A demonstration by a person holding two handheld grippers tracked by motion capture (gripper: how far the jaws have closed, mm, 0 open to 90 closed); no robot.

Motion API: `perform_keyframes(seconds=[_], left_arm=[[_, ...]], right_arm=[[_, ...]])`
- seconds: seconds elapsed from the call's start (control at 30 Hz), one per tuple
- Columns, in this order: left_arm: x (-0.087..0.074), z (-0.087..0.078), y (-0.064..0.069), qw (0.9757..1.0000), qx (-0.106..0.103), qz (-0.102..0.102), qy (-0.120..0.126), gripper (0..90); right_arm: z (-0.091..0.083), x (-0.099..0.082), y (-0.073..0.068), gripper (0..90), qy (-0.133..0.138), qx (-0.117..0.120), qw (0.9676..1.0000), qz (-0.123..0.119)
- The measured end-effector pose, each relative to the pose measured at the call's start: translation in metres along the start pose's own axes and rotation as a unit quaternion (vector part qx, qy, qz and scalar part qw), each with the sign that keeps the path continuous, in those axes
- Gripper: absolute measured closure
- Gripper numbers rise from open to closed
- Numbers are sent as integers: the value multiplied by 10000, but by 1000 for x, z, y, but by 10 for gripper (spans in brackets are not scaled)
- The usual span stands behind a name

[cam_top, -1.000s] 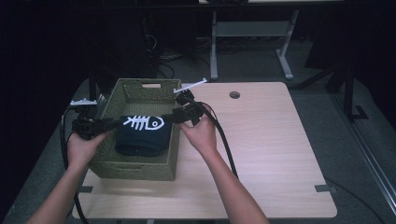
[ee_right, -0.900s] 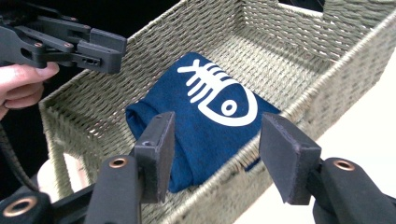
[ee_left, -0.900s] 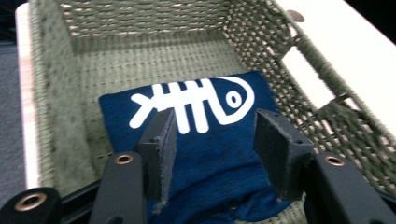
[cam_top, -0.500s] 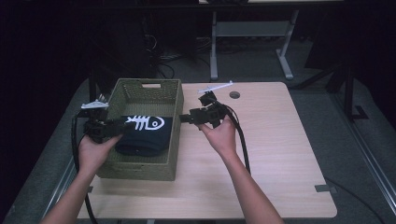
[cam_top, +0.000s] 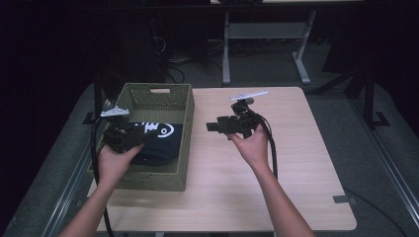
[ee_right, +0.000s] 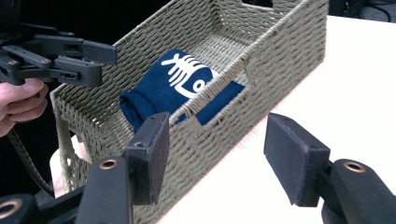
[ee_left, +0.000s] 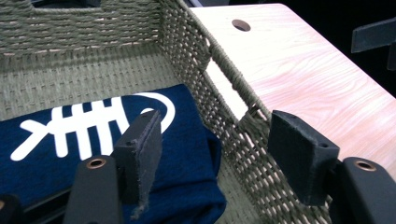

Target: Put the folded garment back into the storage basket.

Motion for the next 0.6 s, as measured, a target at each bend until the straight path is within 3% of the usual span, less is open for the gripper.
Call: perform_keyframes(seconds=[0.6], left_arm=[[-7,32,42,9993,-273,232,-90,275]], right_arm=[[-45,-29,21,381,33,-239,9996,164]])
Point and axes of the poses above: each handheld gripper's, and its own axes: z roughly forward along the jaws, x roughly out of its top, y roughly to its right, the point moved 2 cm from there along z, roughly forward along the jaws, and after that the axes turned 13 degrees about -z, right-handed, at the moved point
